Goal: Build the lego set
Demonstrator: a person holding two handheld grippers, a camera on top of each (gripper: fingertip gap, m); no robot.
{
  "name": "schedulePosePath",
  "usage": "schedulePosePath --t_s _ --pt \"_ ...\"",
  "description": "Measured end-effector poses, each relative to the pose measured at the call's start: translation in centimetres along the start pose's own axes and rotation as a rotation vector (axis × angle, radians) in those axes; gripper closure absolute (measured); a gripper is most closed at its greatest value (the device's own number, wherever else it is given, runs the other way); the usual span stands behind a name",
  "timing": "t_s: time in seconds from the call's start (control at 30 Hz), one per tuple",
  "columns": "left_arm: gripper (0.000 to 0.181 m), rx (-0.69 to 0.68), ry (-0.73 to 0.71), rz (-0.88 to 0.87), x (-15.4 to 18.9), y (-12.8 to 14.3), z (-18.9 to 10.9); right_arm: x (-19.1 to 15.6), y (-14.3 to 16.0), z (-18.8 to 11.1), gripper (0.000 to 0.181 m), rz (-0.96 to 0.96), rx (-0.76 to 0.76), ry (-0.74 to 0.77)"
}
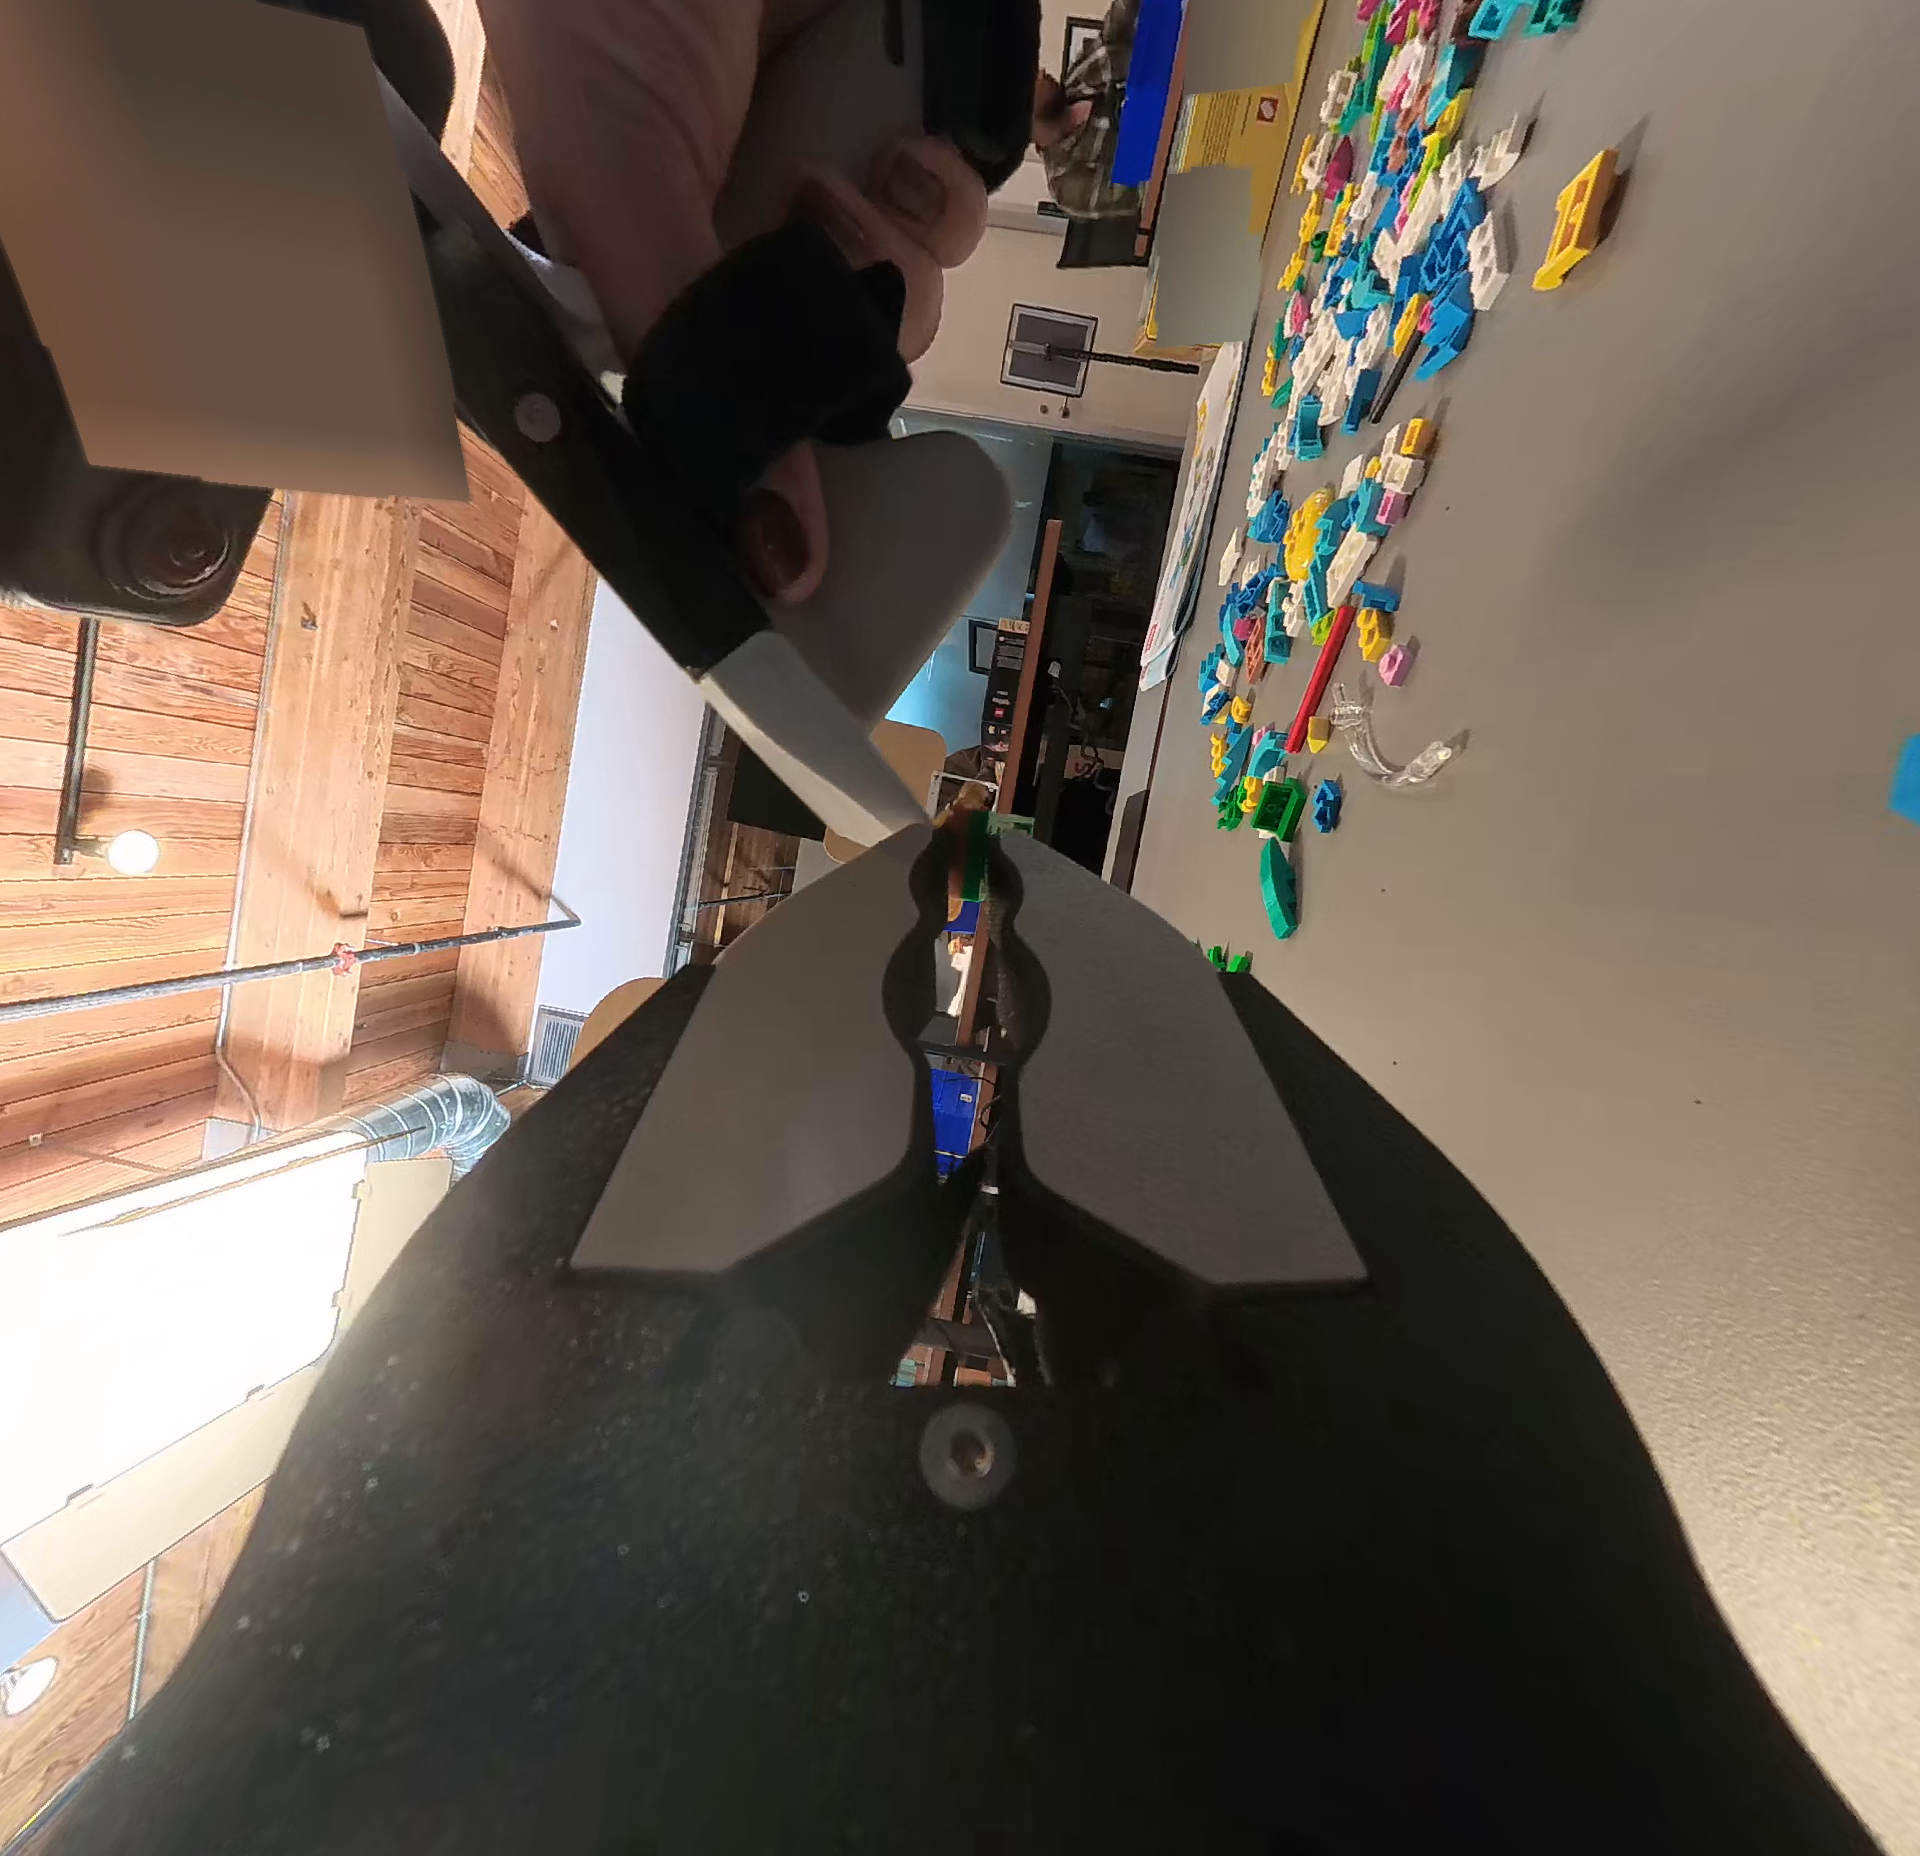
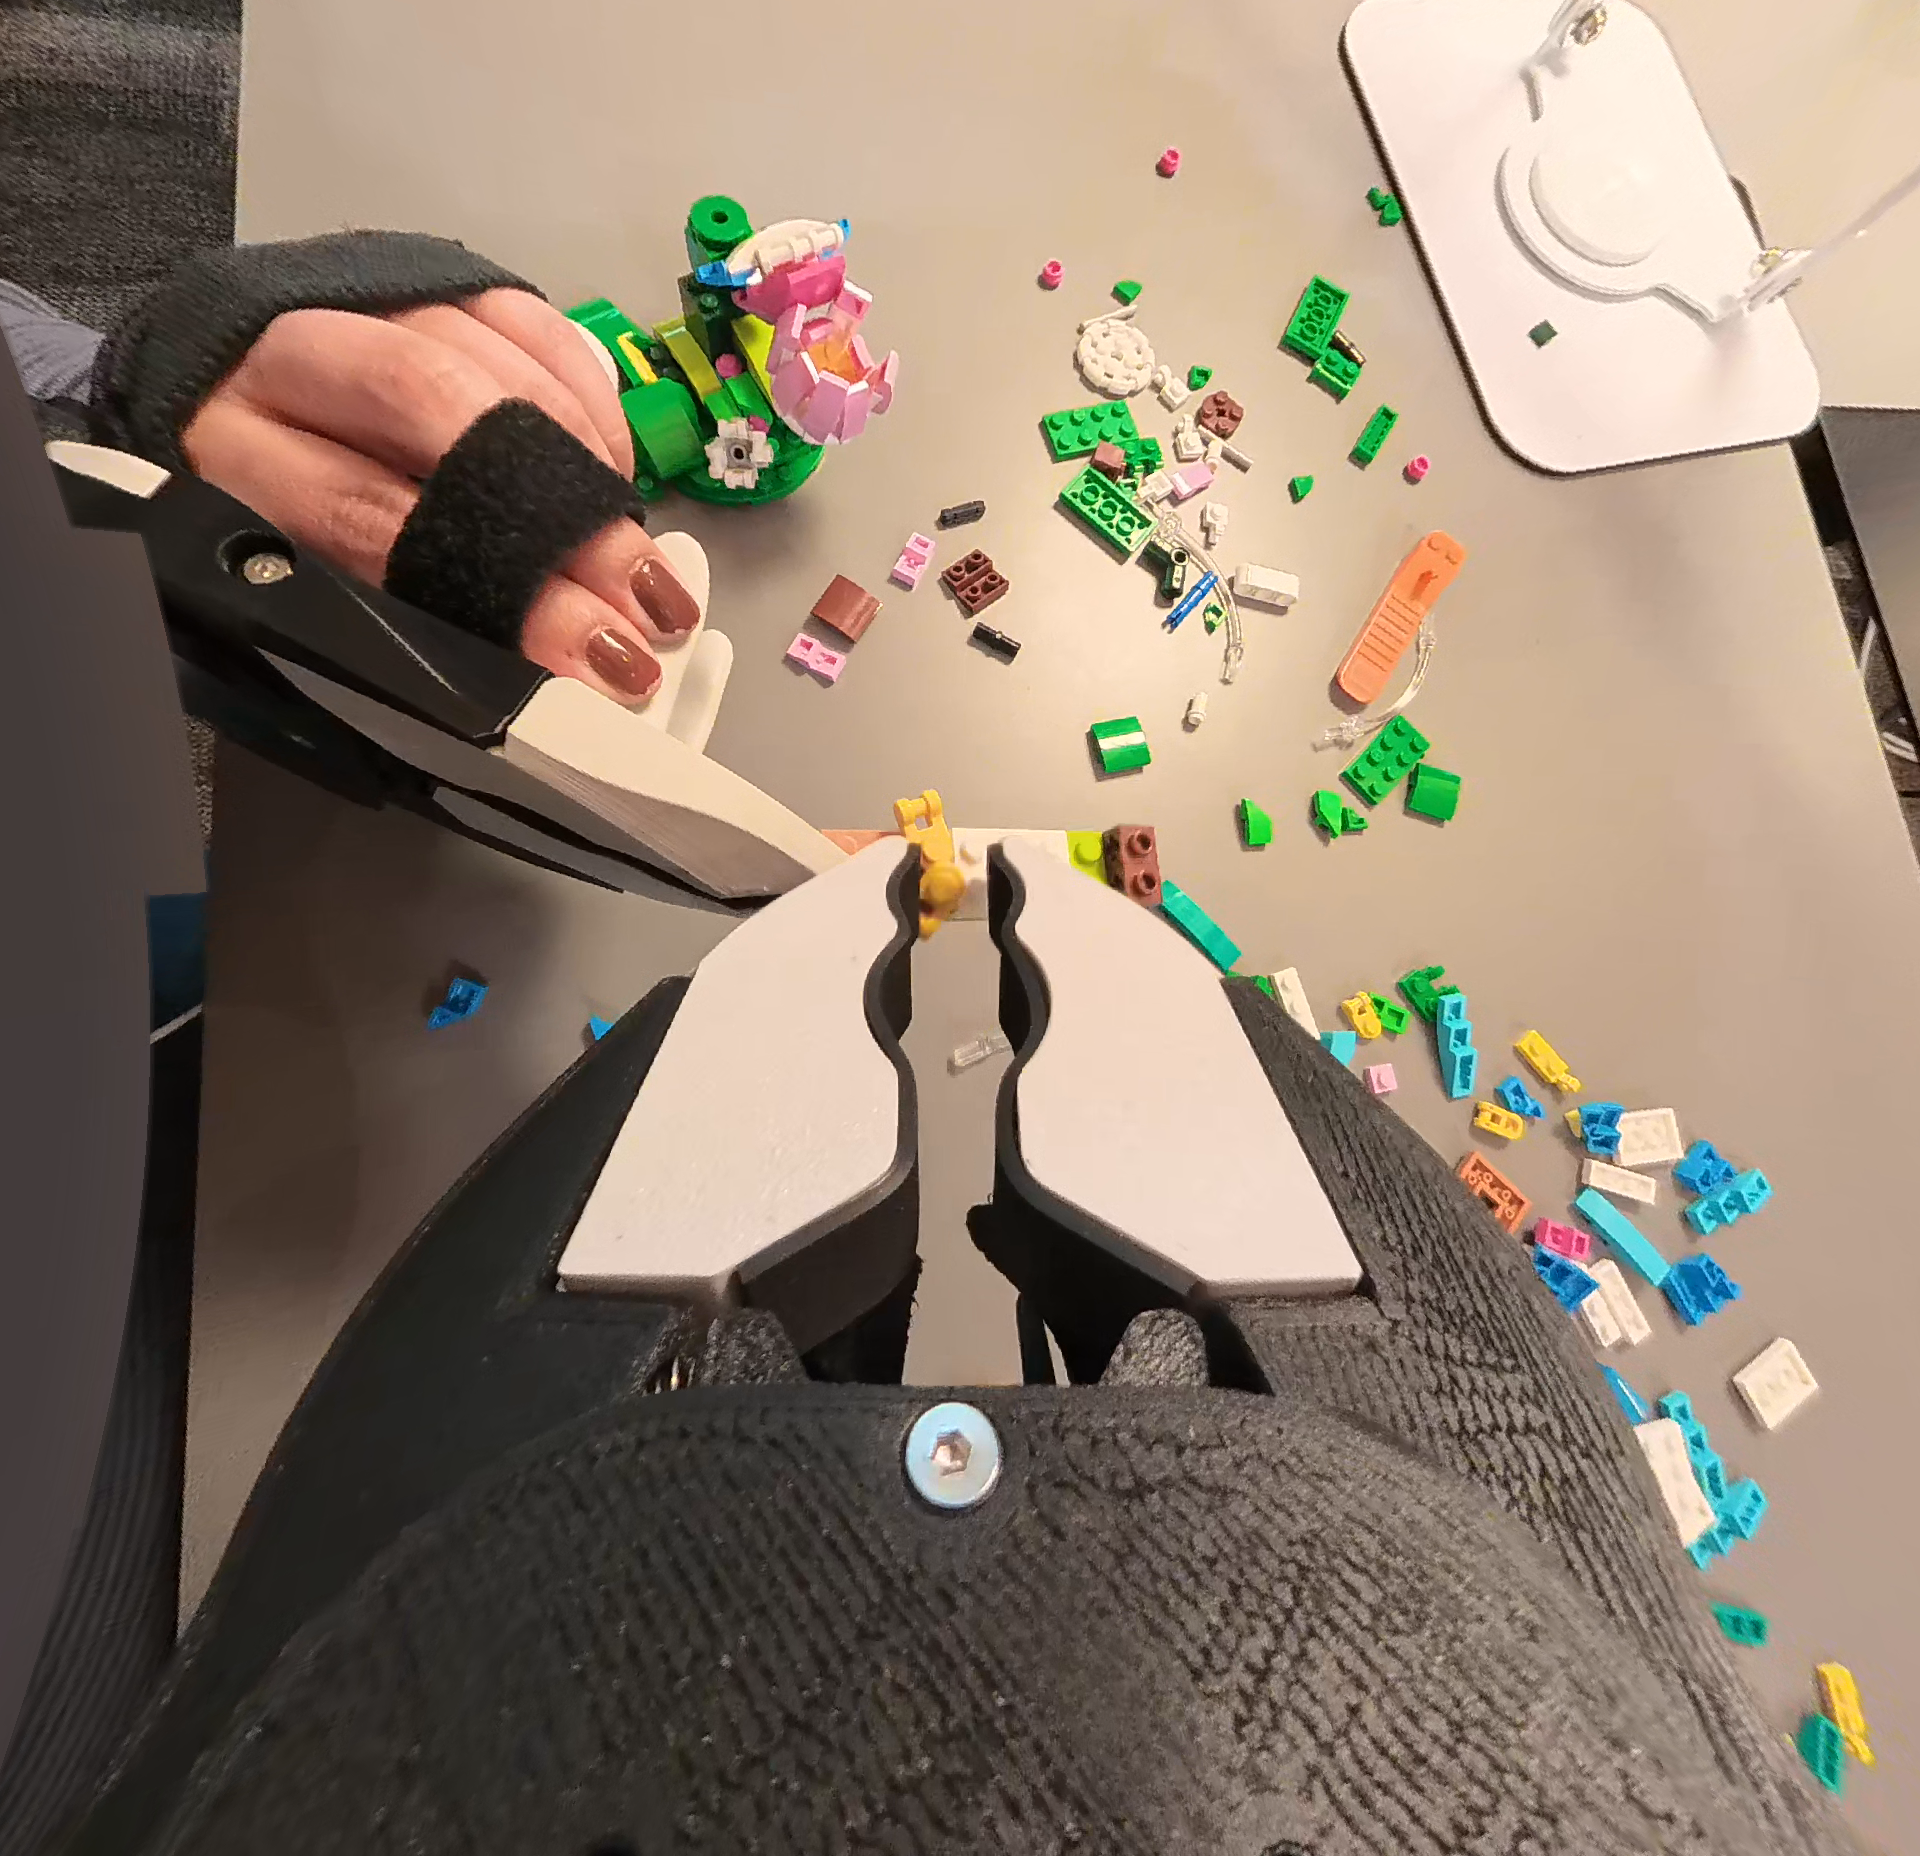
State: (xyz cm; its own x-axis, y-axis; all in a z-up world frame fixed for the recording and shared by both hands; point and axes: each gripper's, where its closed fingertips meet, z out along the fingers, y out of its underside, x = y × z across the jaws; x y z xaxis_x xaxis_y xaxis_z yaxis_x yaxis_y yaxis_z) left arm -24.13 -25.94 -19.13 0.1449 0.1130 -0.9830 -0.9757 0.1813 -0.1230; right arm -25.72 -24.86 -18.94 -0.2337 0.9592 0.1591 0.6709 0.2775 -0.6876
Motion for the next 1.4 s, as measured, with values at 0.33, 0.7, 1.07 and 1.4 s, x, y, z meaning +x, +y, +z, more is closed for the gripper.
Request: schedulePosePath --t_s 0.33,0.7,1.07,1.4 --pt "0.175 -0.021 0.029 -0.027 0.3 0.5 0.2 2.0 -1.2 -2.1 0.169 0.041 0.201 0.082" --pt "0.176 -0.05 0.1 -0.09 1.3 1.2 0.6 2.6 12.1 -3.5 0.167 0.101 -0.036 0.109" --pt "0.176 -0.059 0.131 -0.08 2.0 1.2 0.8 1.5 19.0 -4.6 0.169 0.091 -0.236 0.062" --pt "0.175 -0.06 0.138 -0.085 2.1 1.3 0.8 1.1 18.2 -3.7 0.17 0.332 -0.15 0.053"
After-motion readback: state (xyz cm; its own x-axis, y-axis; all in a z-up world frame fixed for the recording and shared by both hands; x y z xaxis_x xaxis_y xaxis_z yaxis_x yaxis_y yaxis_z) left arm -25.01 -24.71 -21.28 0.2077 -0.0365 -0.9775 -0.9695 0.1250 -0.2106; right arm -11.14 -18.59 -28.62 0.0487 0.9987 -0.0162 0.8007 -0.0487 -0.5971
